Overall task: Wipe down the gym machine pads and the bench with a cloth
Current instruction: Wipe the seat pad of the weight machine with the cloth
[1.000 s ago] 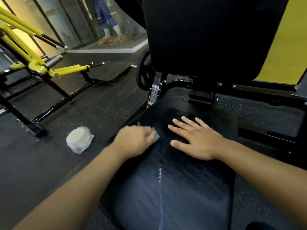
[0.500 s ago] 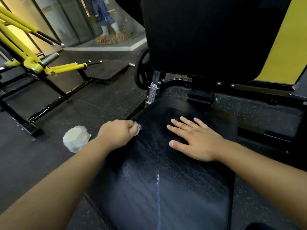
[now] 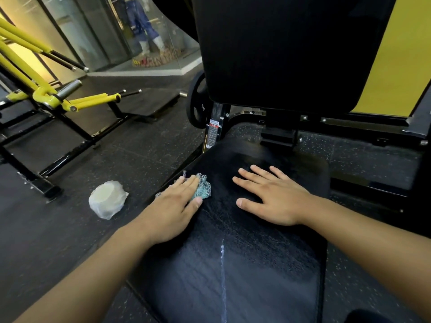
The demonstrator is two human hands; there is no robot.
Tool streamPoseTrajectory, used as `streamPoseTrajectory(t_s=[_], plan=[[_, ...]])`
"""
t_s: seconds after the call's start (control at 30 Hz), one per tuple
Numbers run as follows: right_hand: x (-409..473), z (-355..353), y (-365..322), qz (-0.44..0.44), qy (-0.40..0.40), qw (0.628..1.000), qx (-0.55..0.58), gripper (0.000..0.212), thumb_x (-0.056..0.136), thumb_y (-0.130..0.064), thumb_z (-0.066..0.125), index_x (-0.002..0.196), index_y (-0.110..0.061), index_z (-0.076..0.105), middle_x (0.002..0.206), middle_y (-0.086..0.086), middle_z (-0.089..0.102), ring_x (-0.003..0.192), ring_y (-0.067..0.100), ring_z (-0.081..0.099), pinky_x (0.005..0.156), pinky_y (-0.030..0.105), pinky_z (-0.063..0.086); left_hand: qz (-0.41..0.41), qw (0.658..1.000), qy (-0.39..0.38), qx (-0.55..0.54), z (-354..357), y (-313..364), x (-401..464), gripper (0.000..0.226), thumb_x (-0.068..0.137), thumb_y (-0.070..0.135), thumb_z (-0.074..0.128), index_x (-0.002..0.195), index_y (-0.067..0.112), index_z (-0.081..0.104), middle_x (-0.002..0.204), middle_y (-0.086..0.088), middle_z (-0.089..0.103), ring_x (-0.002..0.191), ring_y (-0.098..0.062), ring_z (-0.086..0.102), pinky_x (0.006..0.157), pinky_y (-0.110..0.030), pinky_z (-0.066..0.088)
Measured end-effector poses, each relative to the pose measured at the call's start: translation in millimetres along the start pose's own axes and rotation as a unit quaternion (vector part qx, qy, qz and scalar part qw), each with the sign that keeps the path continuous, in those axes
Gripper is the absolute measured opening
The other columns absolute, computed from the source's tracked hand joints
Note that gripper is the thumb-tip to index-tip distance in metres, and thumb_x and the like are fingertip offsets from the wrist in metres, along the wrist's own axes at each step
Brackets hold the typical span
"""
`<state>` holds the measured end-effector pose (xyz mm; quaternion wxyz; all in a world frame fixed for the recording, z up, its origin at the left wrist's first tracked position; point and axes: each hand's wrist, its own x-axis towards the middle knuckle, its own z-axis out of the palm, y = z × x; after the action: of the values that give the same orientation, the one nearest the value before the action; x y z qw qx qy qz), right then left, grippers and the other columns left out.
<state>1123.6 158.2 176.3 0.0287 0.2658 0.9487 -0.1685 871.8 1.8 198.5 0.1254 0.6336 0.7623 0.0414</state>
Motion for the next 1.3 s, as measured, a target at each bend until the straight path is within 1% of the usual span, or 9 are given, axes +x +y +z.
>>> streamPoseTrajectory(t_s=[0.13, 0.37, 0.5, 0.67, 0.77, 0.83, 0.93, 1.07, 1.3], plan=[[0, -1, 1, 0.002, -0.002, 1.000, 0.000, 0.075, 0.094, -0.082, 0.013, 0.161, -0.050, 0.001, 0.169, -0.023, -0.010, 0.155, 0.003, -0.017, 0.128, 0.046, -0.009, -0.011, 0.999, -0.051, -0.002, -8, 3, 22, 0.066, 0.107, 0.057, 0.022, 0.165, 0.032, 0.005, 0.171, 0.014, -0.002, 0.157, -0.010, -0.009, 0.128, -0.033, -0.001], [2, 1, 0, -0.001, -0.004, 1.000, -0.013, 0.074, 0.094, -0.082, 0.012, 0.161, -0.050, 0.000, 0.169, -0.023, -0.011, 0.155, 0.004, -0.018, 0.128, 0.046, -0.009, 0.026, 0.998, -0.046, -0.025, -3, -15, 21, 0.059, 0.111, 0.045, 0.026, 0.165, 0.030, 0.009, 0.171, 0.016, 0.002, 0.156, -0.004, -0.008, 0.130, -0.034, 0.002], [2, -1, 0, -0.001, -0.010, 1.000, -0.007, 0.074, 0.096, -0.080, 0.014, 0.161, -0.049, 0.000, 0.169, -0.021, -0.011, 0.156, 0.005, -0.018, 0.128, 0.046, -0.010, 0.027, 0.998, -0.051, -0.013, 0, 4, 4, 0.058, 0.111, 0.040, 0.027, 0.165, 0.029, 0.007, 0.170, 0.016, -0.002, 0.153, 0.002, -0.011, 0.127, -0.024, -0.004], [0, 0, 3, 0.000, -0.013, 1.000, -0.005, 0.074, 0.096, -0.080, 0.013, 0.161, -0.050, 0.000, 0.169, -0.022, -0.012, 0.155, 0.004, -0.018, 0.128, 0.046, -0.010, 0.122, 0.988, -0.093, 0.013, 2, 51, -52, 0.057, 0.112, 0.042, 0.025, 0.163, 0.039, 0.002, 0.165, 0.028, -0.013, 0.149, 0.013, -0.020, 0.123, -0.017, -0.011], [0, -1, 3, -0.001, -0.014, 1.000, -0.007, 0.074, 0.094, -0.081, 0.011, 0.161, -0.050, -0.001, 0.168, -0.022, -0.013, 0.155, 0.003, -0.019, 0.128, 0.046, -0.010, 0.147, 0.985, -0.084, 0.016, 3, 57, -66, 0.055, 0.112, 0.042, 0.024, 0.164, 0.039, 0.003, 0.166, 0.029, -0.011, 0.150, 0.013, -0.017, 0.124, -0.017, -0.008], [3, -2, 3, -0.003, -0.010, 1.000, -0.006, 0.075, 0.093, -0.082, 0.010, 0.161, -0.050, -0.002, 0.168, -0.023, -0.013, 0.154, 0.003, -0.020, 0.128, 0.045, -0.011, 0.123, 0.990, -0.067, 0.021, -1, 36, -51, 0.057, 0.112, 0.036, 0.029, 0.164, 0.037, 0.007, 0.167, 0.026, -0.006, 0.153, 0.008, -0.011, 0.126, -0.020, -0.004], [3, -2, 3, -0.005, -0.015, 1.000, -0.001, 0.075, 0.094, -0.081, 0.012, 0.161, -0.049, 0.000, 0.168, -0.023, -0.013, 0.154, 0.002, -0.020, 0.128, 0.045, -0.011, 0.021, 0.999, -0.033, 0.026, -12, -12, -21, 0.058, 0.111, 0.023, 0.035, 0.165, 0.026, 0.015, 0.170, 0.013, 0.006, 0.157, -0.005, 0.001, 0.124, -0.017, -0.002], [4, 0, 3, -0.004, -0.009, 1.000, -0.002, 0.075, 0.094, -0.081, 0.012, 0.161, -0.050, 0.001, 0.169, -0.023, -0.012, 0.155, 0.002, -0.018, 0.128, 0.045, -0.010, -0.055, 0.998, -0.002, -0.018, -12, -34, -5, 0.055, 0.111, 0.021, 0.035, 0.164, 0.019, 0.019, 0.172, 0.007, 0.012, 0.156, -0.005, 0.001, 0.120, -0.016, -0.001], [6, -2, 3, 0.002, -0.005, 1.000, -0.004, 0.075, 0.095, -0.081, 0.015, 0.162, -0.049, 0.004, 0.170, -0.022, -0.007, 0.156, 0.004, -0.014, 0.128, 0.046, -0.008, 0.081, 0.996, -0.014, -0.017, 13, 53, -32, 0.057, 0.111, 0.030, 0.034, 0.165, 0.027, 0.015, 0.171, 0.013, 0.004, 0.154, 0.003, -0.005, 0.114, -0.005, -0.011]])
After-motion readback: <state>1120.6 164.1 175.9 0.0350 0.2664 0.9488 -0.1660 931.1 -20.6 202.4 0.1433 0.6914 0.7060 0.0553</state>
